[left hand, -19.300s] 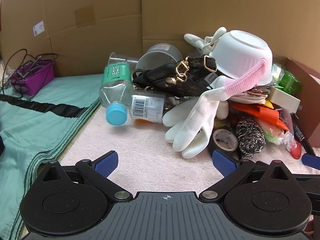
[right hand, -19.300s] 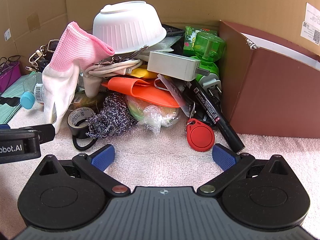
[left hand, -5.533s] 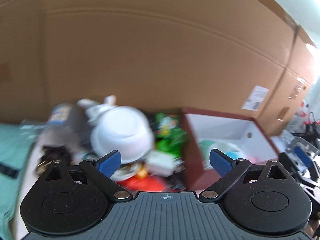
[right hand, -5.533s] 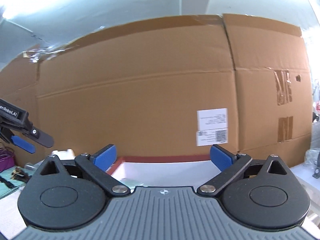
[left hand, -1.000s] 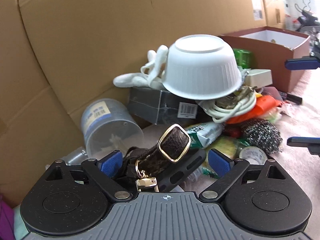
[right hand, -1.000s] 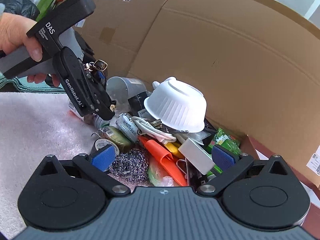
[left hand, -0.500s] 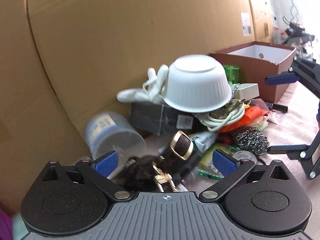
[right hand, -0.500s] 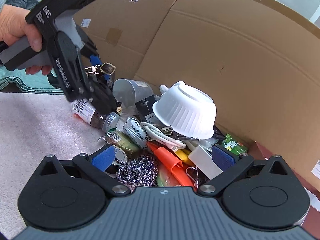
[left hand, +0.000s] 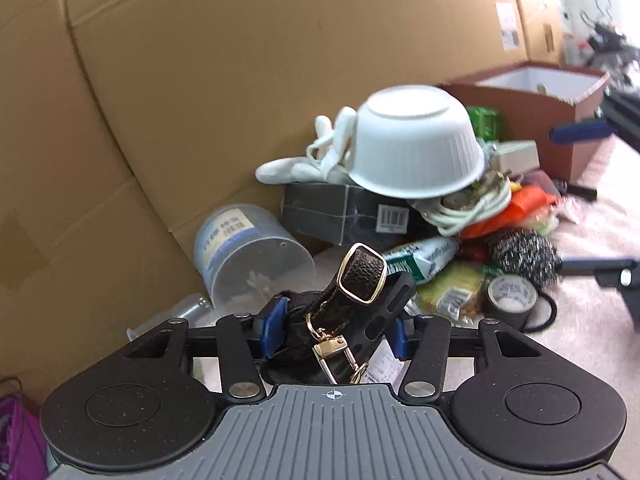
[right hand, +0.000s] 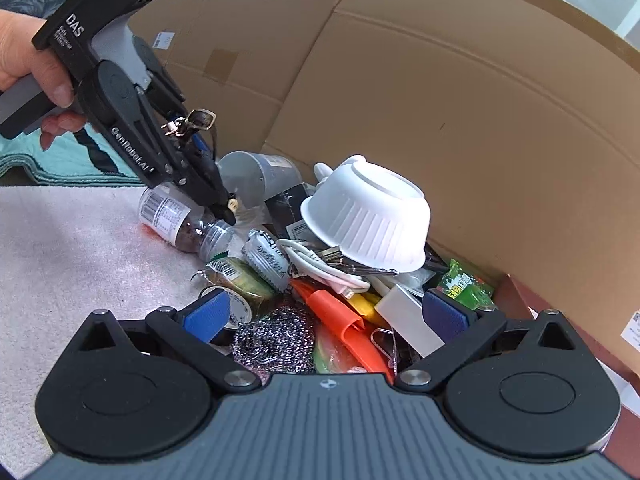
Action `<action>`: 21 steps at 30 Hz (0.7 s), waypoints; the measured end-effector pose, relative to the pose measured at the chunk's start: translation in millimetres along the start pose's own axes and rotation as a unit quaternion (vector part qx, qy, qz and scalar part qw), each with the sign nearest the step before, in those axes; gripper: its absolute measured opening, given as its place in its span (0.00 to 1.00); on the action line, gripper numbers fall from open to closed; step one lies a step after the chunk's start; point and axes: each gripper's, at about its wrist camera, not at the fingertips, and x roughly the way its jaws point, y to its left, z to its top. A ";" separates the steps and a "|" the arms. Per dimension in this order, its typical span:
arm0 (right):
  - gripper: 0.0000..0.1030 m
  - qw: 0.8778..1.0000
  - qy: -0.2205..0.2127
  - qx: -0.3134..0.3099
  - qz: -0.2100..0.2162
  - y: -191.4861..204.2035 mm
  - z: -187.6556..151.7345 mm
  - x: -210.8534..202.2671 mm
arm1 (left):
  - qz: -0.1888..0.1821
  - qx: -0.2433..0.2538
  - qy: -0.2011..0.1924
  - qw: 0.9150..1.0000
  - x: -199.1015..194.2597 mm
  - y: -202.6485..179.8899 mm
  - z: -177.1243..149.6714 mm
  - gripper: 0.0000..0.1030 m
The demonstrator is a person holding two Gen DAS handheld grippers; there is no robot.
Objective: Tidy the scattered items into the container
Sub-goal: 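Lift the strap and attached brown monogram phone case with the left gripper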
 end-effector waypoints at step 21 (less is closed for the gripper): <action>0.99 0.999 -0.014 0.049 0.012 -19.6 -3.2 -2.8 | 0.013 -0.110 -0.045 0.993 -52.3 24.2 6.2 0.22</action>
